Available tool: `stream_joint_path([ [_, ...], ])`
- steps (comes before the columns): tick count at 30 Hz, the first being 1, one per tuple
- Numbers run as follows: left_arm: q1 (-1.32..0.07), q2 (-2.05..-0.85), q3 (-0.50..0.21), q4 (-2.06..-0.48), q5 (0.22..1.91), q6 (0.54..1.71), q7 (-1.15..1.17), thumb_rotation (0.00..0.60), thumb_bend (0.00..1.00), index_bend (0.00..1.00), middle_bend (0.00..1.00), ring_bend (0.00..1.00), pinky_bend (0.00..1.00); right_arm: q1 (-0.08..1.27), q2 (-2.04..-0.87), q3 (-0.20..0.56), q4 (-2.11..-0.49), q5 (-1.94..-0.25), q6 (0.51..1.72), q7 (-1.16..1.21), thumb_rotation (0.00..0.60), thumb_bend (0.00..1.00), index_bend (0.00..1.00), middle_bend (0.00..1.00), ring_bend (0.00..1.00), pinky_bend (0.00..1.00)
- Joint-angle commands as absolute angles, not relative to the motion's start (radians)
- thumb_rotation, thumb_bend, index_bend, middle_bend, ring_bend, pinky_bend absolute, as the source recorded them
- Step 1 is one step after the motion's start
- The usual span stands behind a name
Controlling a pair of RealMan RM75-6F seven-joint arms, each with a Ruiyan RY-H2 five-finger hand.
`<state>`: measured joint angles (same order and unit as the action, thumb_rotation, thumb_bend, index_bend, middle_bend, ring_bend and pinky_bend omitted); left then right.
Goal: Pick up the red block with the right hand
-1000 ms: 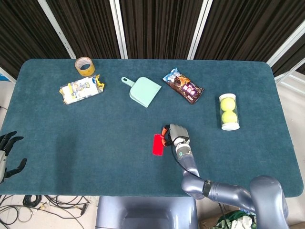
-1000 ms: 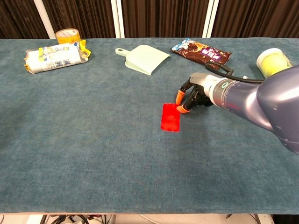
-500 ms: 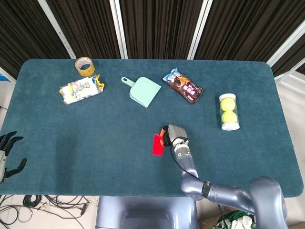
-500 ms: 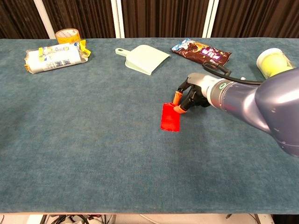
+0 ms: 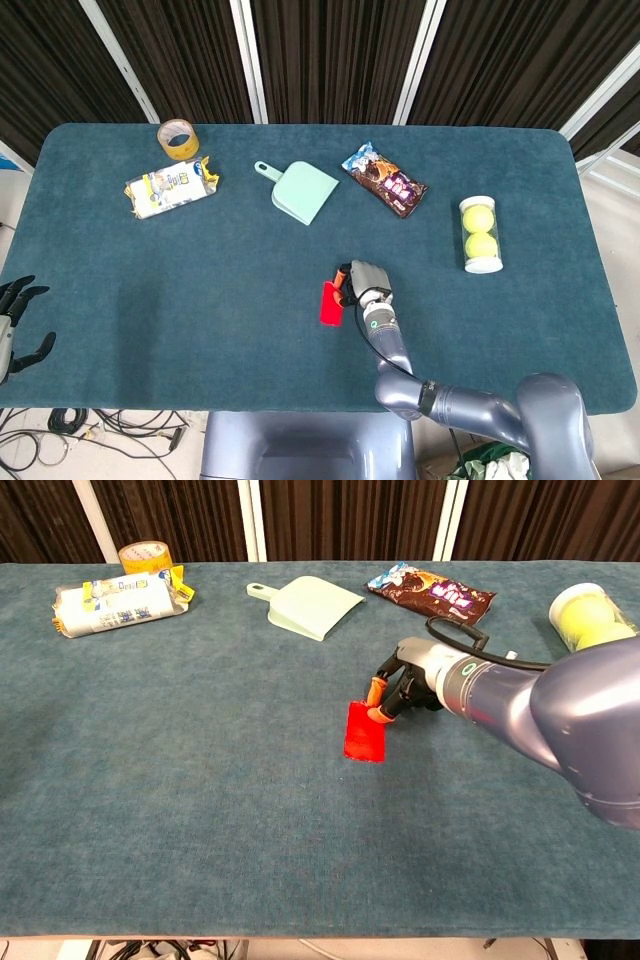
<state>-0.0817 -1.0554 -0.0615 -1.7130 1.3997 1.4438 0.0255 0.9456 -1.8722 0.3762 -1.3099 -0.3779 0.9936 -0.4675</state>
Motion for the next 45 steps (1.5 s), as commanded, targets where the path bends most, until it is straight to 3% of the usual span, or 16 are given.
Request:
stream_joint_path([
  [1,-0.082,-1.055,-0.061,-1.713,1.399,1.443,0.026,0.600,0.33,0.23,0.11,0.10,0.05,0.944,-1.874,0.376,-1.307,-0.380,0.994,-0.469,0.600,0.31,0.60,0.93,1.00,1.00],
  [13,-0.082,-1.054,-0.062,-1.716,1.397,1.442,0.026,0.600,0.33,0.23,0.11,0.10,0.06,0.926,-1.865,0.383,-1.341,-0.407,0.992,-0.459,0.600,0.50,0.64,0.94,1.00,1.00],
  [25,-0.082,-1.052,-0.062,-1.719,1.393,1.439,0.026,0.600,0.33,0.23,0.11,0.10,0.06,0.885,-1.800,0.369,-1.509,-0.467,1.011,-0.437,0.600,0.51,0.64,0.94,1.00,1.00],
  [38,-0.080,-1.055,-0.062,-1.718,1.393,1.444,0.030,0.600,0.33,0.23,0.11,0.10,0.06,0.764,-1.544,0.351,-1.971,-0.537,1.052,-0.360,0.600,0.50,0.64,0.94,1.00,1.00],
  [45,-0.079,-1.056,-0.063,-1.720,1.392,1.448,0.030,0.600,0.33,0.23,0.11,0.10,0.06,0.706,-1.352,0.489,-2.120,-0.531,0.955,-0.175,0.600,0.49,0.64,0.94,1.00,1.00],
])
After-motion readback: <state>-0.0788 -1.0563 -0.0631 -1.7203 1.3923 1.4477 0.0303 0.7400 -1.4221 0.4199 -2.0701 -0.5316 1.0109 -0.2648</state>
